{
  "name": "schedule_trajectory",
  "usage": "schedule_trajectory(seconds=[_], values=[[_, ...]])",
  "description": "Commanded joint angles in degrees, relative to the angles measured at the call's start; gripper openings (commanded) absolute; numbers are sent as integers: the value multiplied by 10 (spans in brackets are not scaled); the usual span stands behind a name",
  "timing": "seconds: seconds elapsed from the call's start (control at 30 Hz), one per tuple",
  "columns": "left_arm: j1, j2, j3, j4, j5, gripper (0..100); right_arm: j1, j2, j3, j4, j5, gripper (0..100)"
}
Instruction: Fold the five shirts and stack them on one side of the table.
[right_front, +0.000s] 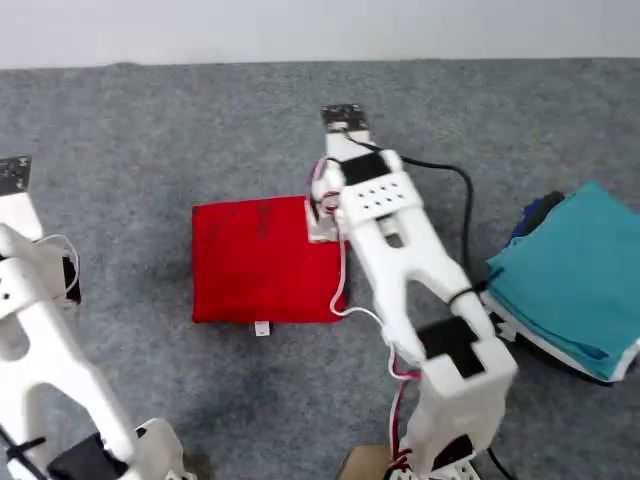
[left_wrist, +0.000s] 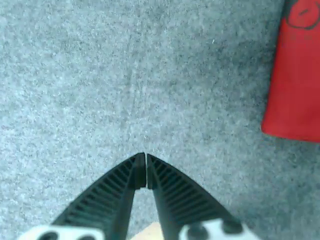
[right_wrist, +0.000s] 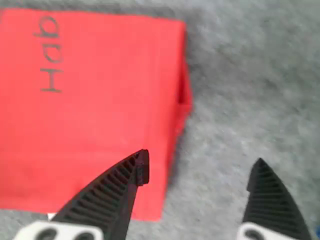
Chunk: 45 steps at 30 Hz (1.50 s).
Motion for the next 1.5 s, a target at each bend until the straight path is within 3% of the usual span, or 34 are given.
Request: schedule_trajectory(seconds=[0.0,0.23,0.53,0.67,0.97,1.47], values=[[-4,-33,15,-18,-2,5,-21,40,-73,-8,-15,335],[-3,-36,25,-18,-2,5,-50,142,-149,-8,-45,325],[-2,-35,26,-26,1,5,-46,216,-164,-7,-37,132],[-2,-35,26,-26,2,5,-46,211,-164,-4,21,2],[-3,-35,26,-23,2,5,-4,162,-164,3,39,10],[-2,-40,67,-25,3,5,-8,173,-235,-93,452,10]])
